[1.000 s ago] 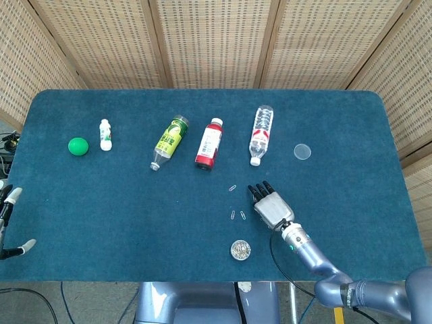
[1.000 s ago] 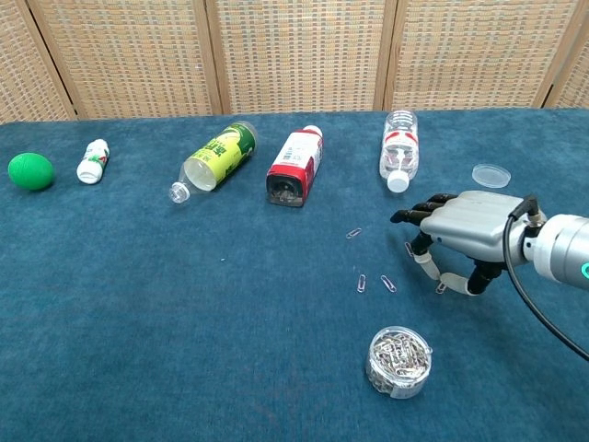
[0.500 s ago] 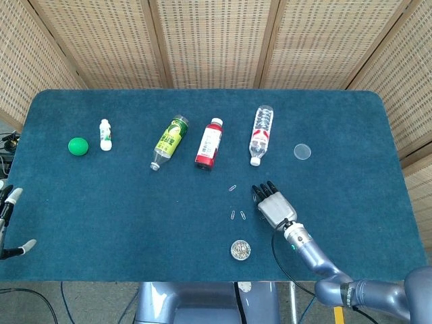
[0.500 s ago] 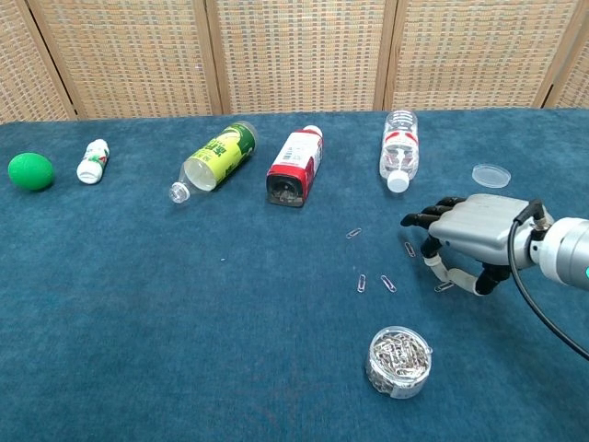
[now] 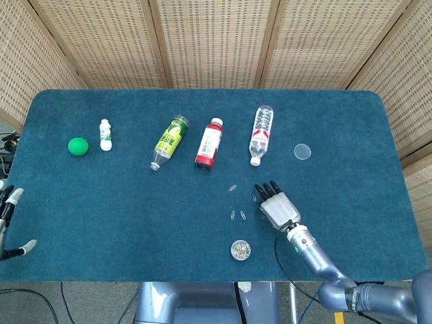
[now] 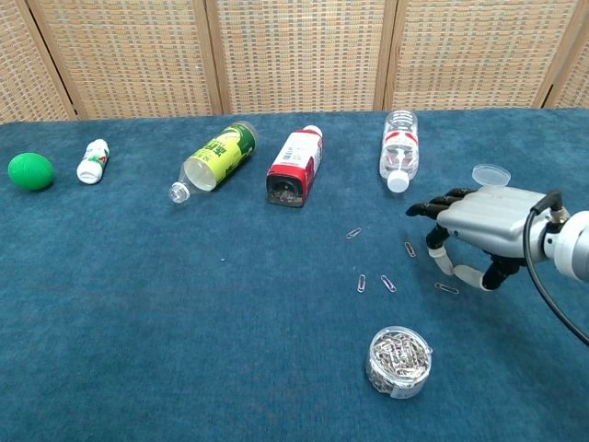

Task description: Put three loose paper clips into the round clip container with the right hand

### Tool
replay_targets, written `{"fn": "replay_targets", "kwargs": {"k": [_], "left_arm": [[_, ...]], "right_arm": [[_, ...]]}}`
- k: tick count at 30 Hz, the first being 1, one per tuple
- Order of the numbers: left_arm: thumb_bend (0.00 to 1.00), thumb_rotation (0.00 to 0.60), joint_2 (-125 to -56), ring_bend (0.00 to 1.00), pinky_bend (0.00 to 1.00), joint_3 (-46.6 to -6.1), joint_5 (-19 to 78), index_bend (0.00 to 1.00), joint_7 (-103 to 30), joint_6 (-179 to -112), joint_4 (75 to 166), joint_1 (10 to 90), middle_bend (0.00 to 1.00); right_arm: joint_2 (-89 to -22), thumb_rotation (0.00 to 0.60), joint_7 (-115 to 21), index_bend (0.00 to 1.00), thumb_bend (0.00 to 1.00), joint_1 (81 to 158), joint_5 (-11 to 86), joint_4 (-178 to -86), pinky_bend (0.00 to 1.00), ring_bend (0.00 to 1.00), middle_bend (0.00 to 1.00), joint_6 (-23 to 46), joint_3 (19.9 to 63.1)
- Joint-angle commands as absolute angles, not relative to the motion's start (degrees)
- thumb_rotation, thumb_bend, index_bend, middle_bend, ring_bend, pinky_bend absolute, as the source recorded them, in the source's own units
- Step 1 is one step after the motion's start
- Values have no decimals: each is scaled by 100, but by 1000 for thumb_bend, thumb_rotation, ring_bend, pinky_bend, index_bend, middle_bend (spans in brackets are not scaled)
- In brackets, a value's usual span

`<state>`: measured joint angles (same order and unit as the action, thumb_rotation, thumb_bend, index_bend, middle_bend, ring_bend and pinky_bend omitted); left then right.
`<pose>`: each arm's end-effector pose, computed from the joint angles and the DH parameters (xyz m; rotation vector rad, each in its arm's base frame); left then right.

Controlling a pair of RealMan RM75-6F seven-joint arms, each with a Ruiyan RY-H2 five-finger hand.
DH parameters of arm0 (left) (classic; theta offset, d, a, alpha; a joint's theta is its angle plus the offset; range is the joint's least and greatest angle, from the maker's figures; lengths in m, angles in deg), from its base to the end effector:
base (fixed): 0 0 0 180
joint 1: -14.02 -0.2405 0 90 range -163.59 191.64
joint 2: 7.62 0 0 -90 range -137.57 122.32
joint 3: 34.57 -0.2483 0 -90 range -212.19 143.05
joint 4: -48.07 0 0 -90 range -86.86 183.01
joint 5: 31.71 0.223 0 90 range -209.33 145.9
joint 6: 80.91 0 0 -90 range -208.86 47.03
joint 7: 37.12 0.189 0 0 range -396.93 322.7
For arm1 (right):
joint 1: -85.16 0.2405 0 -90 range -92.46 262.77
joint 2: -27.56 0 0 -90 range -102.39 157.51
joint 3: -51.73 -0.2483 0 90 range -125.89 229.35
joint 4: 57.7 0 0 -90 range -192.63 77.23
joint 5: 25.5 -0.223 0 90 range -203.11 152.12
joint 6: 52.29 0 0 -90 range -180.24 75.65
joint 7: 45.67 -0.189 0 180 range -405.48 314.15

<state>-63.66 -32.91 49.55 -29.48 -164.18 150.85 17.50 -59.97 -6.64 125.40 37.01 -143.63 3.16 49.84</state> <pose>-0.3058 0.2115 0.1655 -1.3727 -0.9223 -0.7464 -0.1763 -0.3440 -0.0639 2.0402 -0.6550 0.5745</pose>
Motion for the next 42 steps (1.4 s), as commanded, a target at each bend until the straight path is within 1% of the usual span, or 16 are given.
{"fn": "replay_targets", "kwargs": {"k": [1, 8, 13, 42], "left_arm": [[0, 600, -6368, 0, 0, -3291, 4954, 0, -2945, -16409, 15082, 1755, 0], [0, 600, -6363, 0, 0, -3295, 4959, 0, -2964, -16408, 15079, 1754, 0], [0, 600, -6353, 0, 0, -3299, 4967, 0, -2979, -16405, 15083, 1754, 0], [0, 600, -6350, 0, 0, -3289, 4950, 0, -2991, -16400, 15076, 1760, 0]], "right_arm": [[-6029, 600, -1083, 499, 279, 12437, 3685, -14402, 0, 0, 0, 423, 4808], [-6095, 600, -1409, 499, 276, 12366, 3089, -14545, 0, 0, 0, 187, 4685], [-6195, 600, -1418, 499, 278, 12385, 2932, -14464, 0, 0, 0, 175, 4660], [-6376, 600, -1476, 499, 282, 12432, 2810, -14159, 0, 0, 0, 158, 4691]]}}
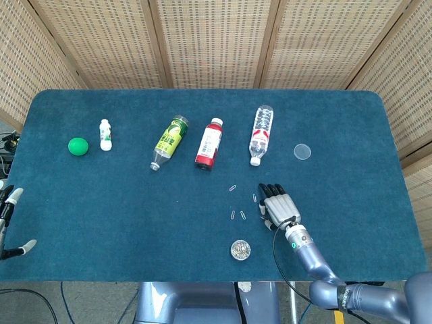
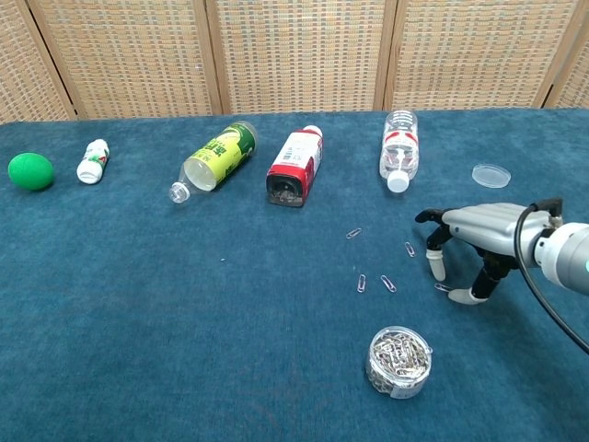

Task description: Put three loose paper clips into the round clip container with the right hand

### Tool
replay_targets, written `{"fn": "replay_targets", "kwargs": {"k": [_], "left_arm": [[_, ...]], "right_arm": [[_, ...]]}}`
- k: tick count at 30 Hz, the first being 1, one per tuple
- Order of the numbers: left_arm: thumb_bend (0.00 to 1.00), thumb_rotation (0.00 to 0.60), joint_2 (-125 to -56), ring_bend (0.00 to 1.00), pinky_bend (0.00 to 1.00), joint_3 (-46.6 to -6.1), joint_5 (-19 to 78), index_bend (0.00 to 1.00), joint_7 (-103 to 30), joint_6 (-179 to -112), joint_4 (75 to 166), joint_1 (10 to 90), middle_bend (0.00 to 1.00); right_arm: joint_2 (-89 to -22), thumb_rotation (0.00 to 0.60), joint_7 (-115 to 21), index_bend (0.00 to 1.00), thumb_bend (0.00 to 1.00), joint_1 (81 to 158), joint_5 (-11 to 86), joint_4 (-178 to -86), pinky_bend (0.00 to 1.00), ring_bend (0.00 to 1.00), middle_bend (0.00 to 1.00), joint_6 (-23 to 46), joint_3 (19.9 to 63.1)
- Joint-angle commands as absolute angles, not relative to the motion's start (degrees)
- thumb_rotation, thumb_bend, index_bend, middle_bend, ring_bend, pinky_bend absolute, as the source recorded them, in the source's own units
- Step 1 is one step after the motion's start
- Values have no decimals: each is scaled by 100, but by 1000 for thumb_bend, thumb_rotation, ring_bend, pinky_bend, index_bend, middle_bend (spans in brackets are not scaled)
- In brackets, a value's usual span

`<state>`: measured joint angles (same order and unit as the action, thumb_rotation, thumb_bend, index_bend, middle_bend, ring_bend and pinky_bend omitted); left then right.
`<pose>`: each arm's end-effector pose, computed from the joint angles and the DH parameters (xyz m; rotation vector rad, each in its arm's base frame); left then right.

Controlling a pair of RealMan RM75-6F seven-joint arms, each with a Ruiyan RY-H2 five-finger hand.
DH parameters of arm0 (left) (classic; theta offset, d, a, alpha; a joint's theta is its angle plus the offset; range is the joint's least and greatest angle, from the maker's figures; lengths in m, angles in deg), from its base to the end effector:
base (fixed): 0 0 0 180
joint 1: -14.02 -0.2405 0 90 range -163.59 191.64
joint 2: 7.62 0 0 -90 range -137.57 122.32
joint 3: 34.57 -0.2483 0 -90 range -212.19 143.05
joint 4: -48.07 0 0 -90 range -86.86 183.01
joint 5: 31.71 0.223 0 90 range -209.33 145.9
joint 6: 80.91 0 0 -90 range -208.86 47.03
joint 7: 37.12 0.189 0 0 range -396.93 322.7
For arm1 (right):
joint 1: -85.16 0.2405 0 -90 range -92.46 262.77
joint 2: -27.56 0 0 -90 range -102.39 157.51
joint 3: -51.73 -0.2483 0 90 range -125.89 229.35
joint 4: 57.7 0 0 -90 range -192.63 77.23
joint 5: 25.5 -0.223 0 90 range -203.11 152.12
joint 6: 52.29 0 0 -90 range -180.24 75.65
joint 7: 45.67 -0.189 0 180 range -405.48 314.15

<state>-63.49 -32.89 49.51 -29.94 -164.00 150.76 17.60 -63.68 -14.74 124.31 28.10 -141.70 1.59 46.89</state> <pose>-0.3063 0.2121 0.1661 -1.3727 -0.9259 -0.7487 -0.1897 -0.3475 -0.0791 1.8946 -1.0102 0.6259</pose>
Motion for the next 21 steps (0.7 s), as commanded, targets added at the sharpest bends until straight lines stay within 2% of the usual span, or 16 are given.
{"fn": "replay_targets", "kwargs": {"k": [1, 10, 17, 21], "left_arm": [[0, 600, -6350, 0, 0, -3288, 4949, 0, -2987, -16402, 15077, 1760, 0], [0, 600, -6354, 0, 0, -3284, 4937, 0, -2988, -16398, 15076, 1763, 0], [0, 600, -6347, 0, 0, -3284, 4937, 0, -2999, -16389, 15077, 1768, 0], [0, 600, -6349, 0, 0, -3285, 4937, 0, -2999, -16388, 15075, 1768, 0]], "right_arm": [[-6384, 600, -1476, 499, 289, 12434, 2810, -14144, 0, 0, 0, 155, 4694], [-6439, 600, -1460, 505, 336, 12457, 2764, -14045, 0, 0, 0, 96, 4720], [-6461, 600, -1436, 594, 423, 12462, 2806, -14020, 0, 0, 0, 108, 4752], [-6478, 600, -1412, 627, 434, 12462, 2834, -14001, 0, 0, 0, 119, 4774]]}}
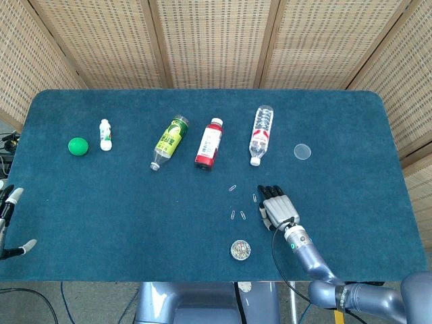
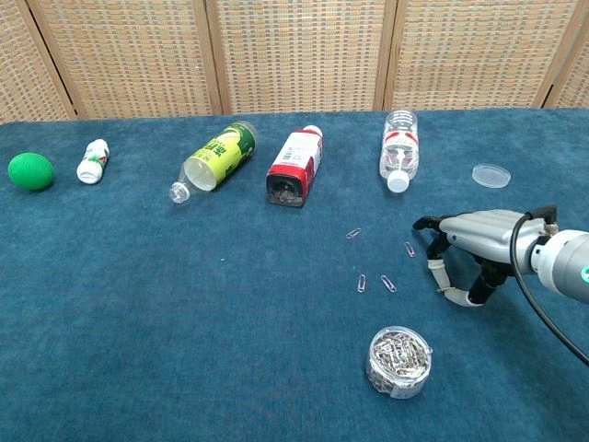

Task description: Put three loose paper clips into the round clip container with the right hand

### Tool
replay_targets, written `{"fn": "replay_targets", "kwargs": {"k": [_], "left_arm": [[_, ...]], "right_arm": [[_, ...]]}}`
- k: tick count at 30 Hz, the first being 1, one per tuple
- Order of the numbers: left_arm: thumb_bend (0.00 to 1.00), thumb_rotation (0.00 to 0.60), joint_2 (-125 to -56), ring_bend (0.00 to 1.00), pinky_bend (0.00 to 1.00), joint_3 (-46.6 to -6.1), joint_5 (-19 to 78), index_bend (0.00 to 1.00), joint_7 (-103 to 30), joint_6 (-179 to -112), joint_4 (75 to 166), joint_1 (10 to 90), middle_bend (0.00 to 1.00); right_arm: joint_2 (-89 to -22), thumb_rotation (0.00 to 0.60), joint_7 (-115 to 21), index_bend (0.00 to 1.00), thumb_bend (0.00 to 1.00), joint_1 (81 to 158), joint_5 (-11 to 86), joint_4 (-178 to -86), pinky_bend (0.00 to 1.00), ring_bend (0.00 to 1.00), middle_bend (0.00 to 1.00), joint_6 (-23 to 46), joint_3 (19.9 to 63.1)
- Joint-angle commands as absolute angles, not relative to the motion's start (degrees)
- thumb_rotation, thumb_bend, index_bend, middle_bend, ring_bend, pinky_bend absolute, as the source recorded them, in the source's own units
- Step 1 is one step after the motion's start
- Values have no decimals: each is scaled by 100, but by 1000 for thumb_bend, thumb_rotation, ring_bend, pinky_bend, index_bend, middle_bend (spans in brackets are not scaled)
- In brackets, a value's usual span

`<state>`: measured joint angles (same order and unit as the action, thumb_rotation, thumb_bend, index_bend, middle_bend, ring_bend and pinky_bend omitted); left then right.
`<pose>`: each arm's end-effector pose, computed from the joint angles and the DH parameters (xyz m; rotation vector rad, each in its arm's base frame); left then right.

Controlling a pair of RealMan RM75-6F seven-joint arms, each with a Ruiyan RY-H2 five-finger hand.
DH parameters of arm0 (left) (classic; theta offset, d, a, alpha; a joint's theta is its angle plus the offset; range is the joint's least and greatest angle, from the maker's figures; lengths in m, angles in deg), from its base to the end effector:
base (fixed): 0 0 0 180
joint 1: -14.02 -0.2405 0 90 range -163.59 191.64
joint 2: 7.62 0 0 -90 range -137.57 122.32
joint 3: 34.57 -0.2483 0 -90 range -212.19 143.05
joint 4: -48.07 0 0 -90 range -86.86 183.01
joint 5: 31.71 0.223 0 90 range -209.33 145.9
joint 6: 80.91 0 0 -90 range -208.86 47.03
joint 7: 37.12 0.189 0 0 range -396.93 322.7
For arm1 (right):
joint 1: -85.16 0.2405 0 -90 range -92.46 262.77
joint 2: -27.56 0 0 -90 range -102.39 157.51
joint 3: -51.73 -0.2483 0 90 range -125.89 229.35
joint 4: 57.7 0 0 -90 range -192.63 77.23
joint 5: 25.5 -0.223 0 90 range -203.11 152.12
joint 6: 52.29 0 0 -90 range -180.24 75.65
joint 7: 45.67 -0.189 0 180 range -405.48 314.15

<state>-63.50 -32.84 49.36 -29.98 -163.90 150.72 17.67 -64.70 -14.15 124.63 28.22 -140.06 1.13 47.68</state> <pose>-0.3066 0.2126 0.1662 -1.3716 -0.9271 -0.7481 -0.1932 -0.3465 -0.0856 1.9149 -0.9892 0.6007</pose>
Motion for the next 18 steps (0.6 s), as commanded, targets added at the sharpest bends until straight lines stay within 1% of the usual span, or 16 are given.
{"fn": "replay_targets", "kwargs": {"k": [1, 8, 13, 18], "left_arm": [[0, 600, -6349, 0, 0, -3285, 4938, 0, -2995, -16388, 15074, 1768, 0], [0, 600, -6349, 0, 0, -3286, 4937, 0, -2997, -16386, 15073, 1769, 0], [0, 600, -6343, 0, 0, -3287, 4942, 0, -3010, -16384, 15078, 1770, 0], [0, 600, -6335, 0, 0, -3292, 4964, 0, -3020, -16402, 15090, 1763, 0]], "right_arm": [[-6482, 600, -1415, 632, 436, 12462, 2847, -13998, 0, 0, 0, 124, 4775], [-6429, 600, -1509, 646, 441, 12436, 3007, -14074, 0, 0, 10, 225, 4741], [-6130, 600, -1605, 646, 440, 12406, 3290, -14509, 0, 0, 11, 344, 4726], [-5683, 600, -1709, 646, 440, 12346, 3856, -15257, 0, 0, 13, 518, 4821]]}}
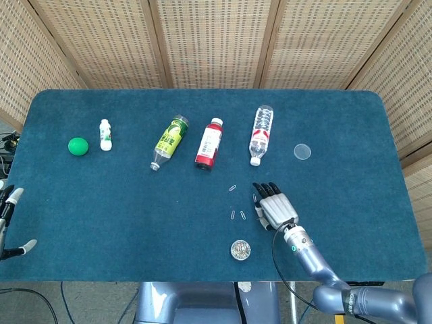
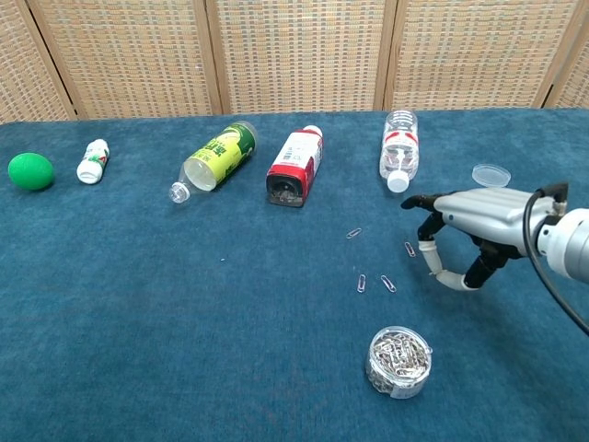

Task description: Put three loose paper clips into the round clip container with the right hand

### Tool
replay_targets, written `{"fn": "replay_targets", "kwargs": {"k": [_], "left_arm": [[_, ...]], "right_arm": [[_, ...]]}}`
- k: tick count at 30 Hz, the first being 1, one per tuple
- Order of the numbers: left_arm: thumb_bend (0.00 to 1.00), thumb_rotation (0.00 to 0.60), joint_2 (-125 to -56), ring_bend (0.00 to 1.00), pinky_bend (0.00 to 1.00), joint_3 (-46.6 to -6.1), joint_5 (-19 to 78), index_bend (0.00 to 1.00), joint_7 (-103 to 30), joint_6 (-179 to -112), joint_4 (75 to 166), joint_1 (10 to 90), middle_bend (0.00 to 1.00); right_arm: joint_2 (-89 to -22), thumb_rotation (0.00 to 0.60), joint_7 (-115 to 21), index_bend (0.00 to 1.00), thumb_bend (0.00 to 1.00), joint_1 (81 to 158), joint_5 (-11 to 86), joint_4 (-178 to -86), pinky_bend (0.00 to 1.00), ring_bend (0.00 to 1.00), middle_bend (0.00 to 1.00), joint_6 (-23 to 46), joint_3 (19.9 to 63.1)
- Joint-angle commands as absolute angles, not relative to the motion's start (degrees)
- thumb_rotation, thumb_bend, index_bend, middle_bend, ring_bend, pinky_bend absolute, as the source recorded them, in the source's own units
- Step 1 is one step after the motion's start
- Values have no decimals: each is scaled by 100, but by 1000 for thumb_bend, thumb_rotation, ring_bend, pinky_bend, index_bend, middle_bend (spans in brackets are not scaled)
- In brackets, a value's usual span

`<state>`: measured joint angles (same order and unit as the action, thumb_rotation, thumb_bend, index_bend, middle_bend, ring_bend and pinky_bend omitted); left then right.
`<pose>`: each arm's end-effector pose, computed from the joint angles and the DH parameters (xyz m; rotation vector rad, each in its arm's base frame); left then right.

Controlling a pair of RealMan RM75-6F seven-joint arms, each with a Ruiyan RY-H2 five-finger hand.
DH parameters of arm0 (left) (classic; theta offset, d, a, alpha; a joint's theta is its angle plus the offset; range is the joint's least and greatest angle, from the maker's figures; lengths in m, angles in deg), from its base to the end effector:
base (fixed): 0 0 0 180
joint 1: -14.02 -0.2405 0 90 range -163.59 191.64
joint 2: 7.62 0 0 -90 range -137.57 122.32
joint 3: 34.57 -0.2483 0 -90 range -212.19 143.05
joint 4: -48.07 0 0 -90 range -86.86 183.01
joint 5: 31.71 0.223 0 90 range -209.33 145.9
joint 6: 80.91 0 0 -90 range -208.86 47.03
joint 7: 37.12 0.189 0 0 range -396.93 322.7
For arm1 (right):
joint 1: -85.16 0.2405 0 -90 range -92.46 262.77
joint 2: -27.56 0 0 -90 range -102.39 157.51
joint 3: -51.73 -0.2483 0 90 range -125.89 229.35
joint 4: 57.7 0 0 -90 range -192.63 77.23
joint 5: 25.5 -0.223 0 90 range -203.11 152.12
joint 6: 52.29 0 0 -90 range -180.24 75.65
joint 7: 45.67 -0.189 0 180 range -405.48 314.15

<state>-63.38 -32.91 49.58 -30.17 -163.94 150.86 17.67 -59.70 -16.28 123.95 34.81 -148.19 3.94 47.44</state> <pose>-0.3057 0.2124 0.1662 -1.3738 -0.9285 -0.7523 -0.1629 -0.3371 -0.0613 1.9484 -0.9393 0.7329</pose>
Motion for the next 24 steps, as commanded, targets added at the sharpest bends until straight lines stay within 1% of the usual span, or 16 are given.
{"fn": "replay_targets", "kwargs": {"k": [1, 7, 12, 19, 24], "left_arm": [[0, 600, -6335, 0, 0, -3295, 4968, 0, -3022, -16406, 15092, 1760, 0], [0, 600, -6337, 0, 0, -3314, 5012, 0, -3000, -16423, 15109, 1752, 0], [0, 600, -6345, 0, 0, -3319, 5024, 0, -2973, -16441, 15119, 1743, 0], [0, 600, -6344, 0, 0, -3314, 4999, 0, -2984, -16416, 15106, 1752, 0], [0, 600, -6327, 0, 0, -3296, 4961, 0, -3051, -16377, 15085, 1769, 0]], "right_arm": [[-5581, 600, -1721, 647, 441, 12316, 4008, -15414, 0, 0, 14, 552, 4888], [-5296, 600, -1706, 647, 440, 12230, 4782, -15984, 0, 0, 17, 585, 5277], [-5378, 600, -1591, 648, 440, 12281, 5032, -16104, 0, 0, 20, 521, 5317], [-5715, 600, -1120, 648, 440, 12455, 4738, -16022, 0, 0, 20, 283, 5201], [-5904, 600, -778, 648, 441, 12506, 4496, -15933, 0, 0, 20, 187, 5253]]}}
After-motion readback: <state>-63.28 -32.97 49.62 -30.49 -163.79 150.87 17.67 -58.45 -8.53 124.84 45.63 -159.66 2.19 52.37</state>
